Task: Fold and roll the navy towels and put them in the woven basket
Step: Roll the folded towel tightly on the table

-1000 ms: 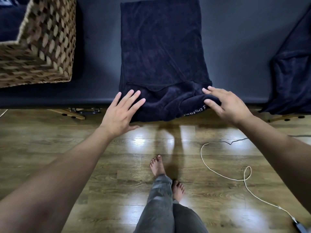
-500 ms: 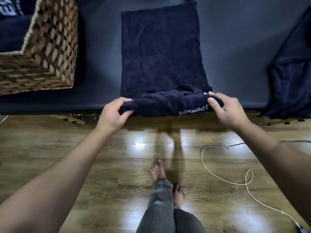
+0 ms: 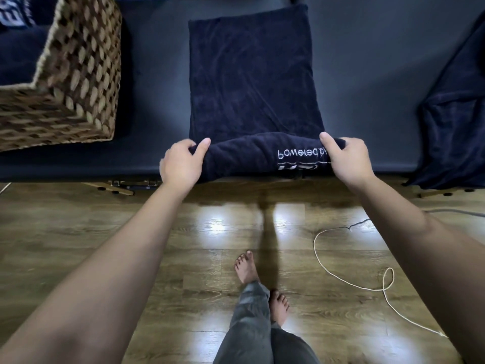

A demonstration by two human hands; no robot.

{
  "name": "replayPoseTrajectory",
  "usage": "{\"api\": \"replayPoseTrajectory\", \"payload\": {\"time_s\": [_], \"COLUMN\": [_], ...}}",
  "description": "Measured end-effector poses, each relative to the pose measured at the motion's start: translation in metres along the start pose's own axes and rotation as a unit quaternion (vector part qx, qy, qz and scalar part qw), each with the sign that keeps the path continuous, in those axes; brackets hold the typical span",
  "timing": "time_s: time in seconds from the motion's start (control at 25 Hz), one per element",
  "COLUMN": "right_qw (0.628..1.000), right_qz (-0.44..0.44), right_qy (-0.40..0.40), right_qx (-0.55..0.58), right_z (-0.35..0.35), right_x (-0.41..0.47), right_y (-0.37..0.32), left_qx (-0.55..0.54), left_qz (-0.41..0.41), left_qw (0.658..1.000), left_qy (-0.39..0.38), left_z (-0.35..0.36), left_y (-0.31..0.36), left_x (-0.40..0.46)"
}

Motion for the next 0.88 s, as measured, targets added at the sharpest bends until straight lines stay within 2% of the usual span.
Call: {"api": "replayPoseTrajectory", "payload": {"time_s": [0.08, 0.12, 0.2, 0.28, 0.4, 0.48, 0.56, 0.64, 0.72, 0.8, 0.88], "right_qw": [0.998, 0.997, 0.995, 0.993, 0.991, 0.989, 0.986, 0.958, 0.901, 0.851, 0.849], "right_qz": [0.022, 0.031, 0.051, 0.070, 0.080, 0.094, 0.085, -0.020, -0.211, -0.355, -0.353], "right_qy": [0.009, 0.018, 0.033, 0.033, 0.027, 0.032, 0.081, 0.205, 0.290, 0.262, 0.210], "right_qx": [-0.050, -0.068, -0.078, -0.085, -0.108, -0.106, -0.121, -0.200, -0.243, -0.285, -0.333], "right_z": [0.007, 0.010, 0.014, 0.015, 0.014, 0.015, 0.017, 0.015, 0.018, 0.037, 0.062], "right_x": [0.005, 0.006, 0.009, 0.012, 0.019, 0.019, 0.016, 0.005, -0.013, -0.029, -0.032], "right_y": [-0.001, -0.001, -0.002, -0.004, -0.007, -0.007, -0.009, -0.017, -0.032, -0.039, -0.036], "left_qx": [0.154, 0.179, 0.147, 0.127, 0.190, 0.223, 0.254, 0.302, 0.315, 0.297, 0.279], "left_qz": [0.091, 0.150, 0.271, 0.358, 0.368, 0.356, 0.360, 0.359, 0.347, 0.334, 0.334], "left_qw": [0.980, 0.964, 0.934, 0.909, 0.906, 0.905, 0.896, 0.882, 0.883, 0.894, 0.899], "left_qy": [0.089, 0.126, 0.181, 0.172, 0.088, 0.069, 0.053, 0.037, 0.036, 0.039, 0.040], "left_z": [0.001, 0.003, 0.011, 0.034, 0.070, 0.075, 0.072, 0.067, 0.063, 0.061, 0.060], "left_y": [0.019, 0.028, 0.048, 0.057, 0.056, 0.054, 0.059, 0.066, 0.075, 0.081, 0.082], "left_x": [0.000, -0.003, -0.017, -0.036, -0.050, -0.040, -0.025, -0.011, -0.002, 0.002, 0.006]}}
Point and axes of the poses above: each hand's wrist, its own x-axis towards the middle knuckle, its own z-axis out of the palm, y = z × x, the point moved 2 cm from there along x, towards the middle knuckle, and after that the axes turned 10 degrees about z, right-handed, at the moved point
